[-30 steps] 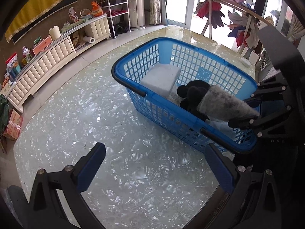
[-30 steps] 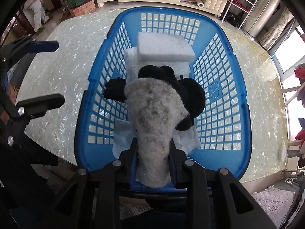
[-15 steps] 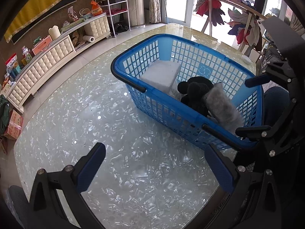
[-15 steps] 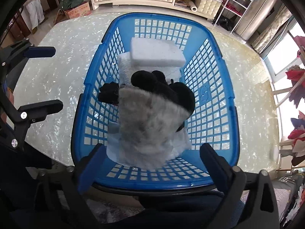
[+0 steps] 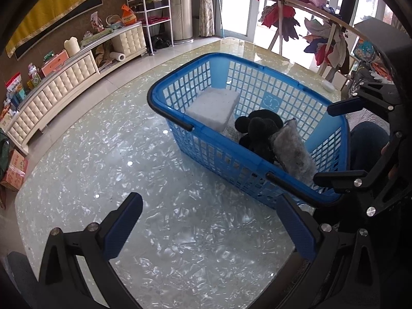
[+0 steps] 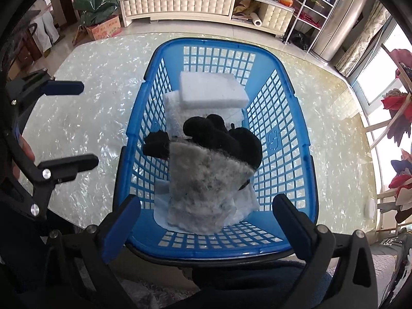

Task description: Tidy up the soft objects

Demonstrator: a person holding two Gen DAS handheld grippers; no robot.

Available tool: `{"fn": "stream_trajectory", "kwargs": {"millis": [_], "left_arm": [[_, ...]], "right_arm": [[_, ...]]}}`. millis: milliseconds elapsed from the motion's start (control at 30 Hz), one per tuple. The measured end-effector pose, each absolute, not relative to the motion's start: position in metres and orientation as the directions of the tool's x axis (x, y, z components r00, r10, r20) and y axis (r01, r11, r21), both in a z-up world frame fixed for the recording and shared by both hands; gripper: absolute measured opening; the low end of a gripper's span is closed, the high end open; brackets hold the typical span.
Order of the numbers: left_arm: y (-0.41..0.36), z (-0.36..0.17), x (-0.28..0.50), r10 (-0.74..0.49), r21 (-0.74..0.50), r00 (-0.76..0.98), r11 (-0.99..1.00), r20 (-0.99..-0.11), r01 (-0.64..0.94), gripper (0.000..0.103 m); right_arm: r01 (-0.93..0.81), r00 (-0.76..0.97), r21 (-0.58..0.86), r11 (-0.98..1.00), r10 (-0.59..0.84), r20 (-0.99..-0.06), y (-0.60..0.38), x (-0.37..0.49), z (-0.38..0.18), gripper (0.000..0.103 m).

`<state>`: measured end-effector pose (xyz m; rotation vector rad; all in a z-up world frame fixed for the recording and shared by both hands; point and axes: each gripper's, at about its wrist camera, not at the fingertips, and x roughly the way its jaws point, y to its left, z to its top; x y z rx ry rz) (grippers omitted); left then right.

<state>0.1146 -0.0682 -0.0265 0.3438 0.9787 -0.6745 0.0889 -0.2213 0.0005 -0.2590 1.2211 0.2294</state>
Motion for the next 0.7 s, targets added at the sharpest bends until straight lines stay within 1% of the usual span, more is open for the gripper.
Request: {"fn": "stream_trajectory", "kwargs": {"millis": [133, 333, 467, 567, 700], "left_arm": [[-0.066, -0.026, 0.116, -0.402, -0.077, 0.357, 0.747, -0.843, 0.660, 0.103], [-0.059, -0.021, 0.120, -0.387, -0.077, 0.372, 0.773, -0.844, 0.629, 0.103], [-0.054, -0.017, 0.119, -0.381, -0.066, 0.392, 0.783, -0.837, 0.619, 0.103], [-0.048, -0.010, 0.118, -0.382, -0.053, 0.439, 0.799, -0.813, 0.599, 0.103], [-0.036, 0.009, 0.112, -0.402, -0.032, 0.535, 0.820, -0.743, 0.572, 0.103]], "right_arm": [[-0.290, 0.347, -0.065, 0.955, 0.042, -0.937, -0.219, 0.089, 0.005, 0.102], [-0.279, 0.375, -0.060, 0.958, 0.052, -0.925, -0.210, 0.086, 0.011, 0.102], [-0.247, 0.437, -0.074, 0.966, 0.042, -0.898, -0.206, 0.085, 0.020, 0.102], [-0.204, 0.493, -0.074, 0.976, 0.038, -0.869, -0.207, 0.085, 0.031, 0.102], [-0.171, 0.560, -0.070, 0.983, 0.039, -0.827, -0.203, 0.083, 0.048, 0.102]]}}
